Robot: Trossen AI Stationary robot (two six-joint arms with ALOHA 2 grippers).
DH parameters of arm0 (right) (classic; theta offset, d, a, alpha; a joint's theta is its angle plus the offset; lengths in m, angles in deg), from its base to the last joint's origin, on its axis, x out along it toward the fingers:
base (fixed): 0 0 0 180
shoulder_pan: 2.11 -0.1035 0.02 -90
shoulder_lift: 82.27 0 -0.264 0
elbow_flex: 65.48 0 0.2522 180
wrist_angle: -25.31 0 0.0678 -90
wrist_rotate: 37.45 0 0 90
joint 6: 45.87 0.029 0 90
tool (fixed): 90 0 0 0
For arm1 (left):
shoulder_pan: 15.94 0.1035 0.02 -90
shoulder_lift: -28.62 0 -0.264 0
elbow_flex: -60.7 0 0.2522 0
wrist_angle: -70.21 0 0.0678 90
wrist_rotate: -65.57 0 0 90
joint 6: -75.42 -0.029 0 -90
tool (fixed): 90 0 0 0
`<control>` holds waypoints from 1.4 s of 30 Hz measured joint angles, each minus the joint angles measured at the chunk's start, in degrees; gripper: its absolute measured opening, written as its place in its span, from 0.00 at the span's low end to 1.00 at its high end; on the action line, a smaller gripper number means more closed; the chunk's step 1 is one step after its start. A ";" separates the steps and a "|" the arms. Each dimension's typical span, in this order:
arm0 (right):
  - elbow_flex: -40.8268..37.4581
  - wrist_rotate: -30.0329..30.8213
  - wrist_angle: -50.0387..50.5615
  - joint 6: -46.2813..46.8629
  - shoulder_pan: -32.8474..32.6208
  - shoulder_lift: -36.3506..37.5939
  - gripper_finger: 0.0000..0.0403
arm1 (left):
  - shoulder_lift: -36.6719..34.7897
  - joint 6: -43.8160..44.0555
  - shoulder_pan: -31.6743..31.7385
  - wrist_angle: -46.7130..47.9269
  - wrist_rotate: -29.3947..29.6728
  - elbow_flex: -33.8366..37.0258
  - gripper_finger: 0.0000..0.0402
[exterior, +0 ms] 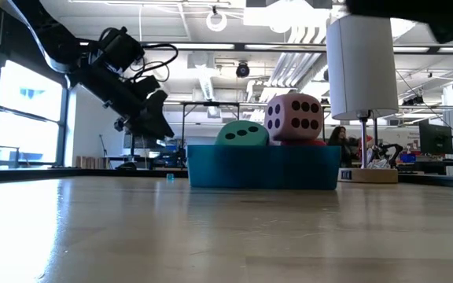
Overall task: Pick & Place Dice
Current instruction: Put the small blue dice into the blue bin
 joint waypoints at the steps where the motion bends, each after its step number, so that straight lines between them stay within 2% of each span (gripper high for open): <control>1: 0.01 -0.01 0.01 -1.78 0.74 0.00 0.76 | 0.00 -0.26 -0.01 0.12 0.33 0.00 0.48; 7: 0.00 -2.31 0.05 -3.45 4.97 0.00 0.76 | 0.00 -2.22 0.00 0.81 3.10 0.00 0.48; 12: 0.00 -12.57 0.24 1.97 7.56 -0.22 0.76 | 0.89 -5.82 -0.19 0.79 3.07 -0.04 0.48; 15: 0.00 -17.56 0.33 0.85 8.53 -0.24 0.76 | 3.41 -0.22 -0.18 1.38 2.98 -0.04 0.48; 18: 0.00 -17.21 0.00 -4.18 9.33 -0.24 0.76 | 6.98 9.77 0.25 1.55 2.93 -0.04 0.48; 20: 0.00 -16.71 0.04 -6.98 10.28 -0.24 0.76 | 8.92 13.00 0.65 0.62 2.96 -0.02 0.48; 28: 0.00 -21.20 0.24 -14.19 13.76 0.24 0.76 | 9.49 13.16 1.07 -2.55 4.74 -0.04 0.48; 32: 0.00 -23.45 1.82 -14.25 15.05 0.24 0.76 | 9.49 13.19 1.07 -3.24 8.35 -0.04 0.48; 42: 0.00 -24.51 2.48 -12.87 15.73 0.24 0.76 | 11.25 13.35 1.07 -4.90 8.33 -0.07 0.48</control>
